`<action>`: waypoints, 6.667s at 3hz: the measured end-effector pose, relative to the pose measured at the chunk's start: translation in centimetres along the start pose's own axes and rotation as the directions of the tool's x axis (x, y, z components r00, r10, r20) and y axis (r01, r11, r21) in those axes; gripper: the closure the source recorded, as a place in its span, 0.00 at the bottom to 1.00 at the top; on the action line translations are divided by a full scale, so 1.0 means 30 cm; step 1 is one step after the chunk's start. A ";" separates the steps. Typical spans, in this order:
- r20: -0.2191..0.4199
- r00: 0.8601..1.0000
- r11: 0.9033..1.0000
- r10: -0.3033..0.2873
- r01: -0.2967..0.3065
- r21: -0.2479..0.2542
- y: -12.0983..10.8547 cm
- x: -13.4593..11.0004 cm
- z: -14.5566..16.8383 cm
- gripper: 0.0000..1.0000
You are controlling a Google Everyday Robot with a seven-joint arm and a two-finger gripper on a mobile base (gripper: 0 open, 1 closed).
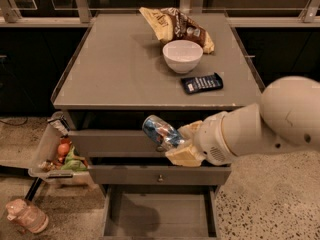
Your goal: Place redbull can into bottom drawer
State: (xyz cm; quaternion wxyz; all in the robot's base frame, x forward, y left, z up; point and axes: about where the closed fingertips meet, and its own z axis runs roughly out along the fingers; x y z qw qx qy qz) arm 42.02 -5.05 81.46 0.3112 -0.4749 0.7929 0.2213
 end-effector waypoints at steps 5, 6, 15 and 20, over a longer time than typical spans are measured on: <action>0.201 0.957 0.969 0.209 -0.231 0.092 -0.007 0.736 0.371 1.00; 0.208 0.962 0.984 0.174 -0.179 0.005 -0.046 0.824 0.445 1.00; 0.060 0.809 0.779 0.585 -0.540 -0.319 -0.311 1.585 1.365 0.81; 0.060 0.809 0.779 0.585 -0.540 -0.319 -0.311 1.585 1.366 0.00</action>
Offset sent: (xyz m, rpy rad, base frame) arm -0.0277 -0.1138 -0.2700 0.1024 -0.1207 -0.4996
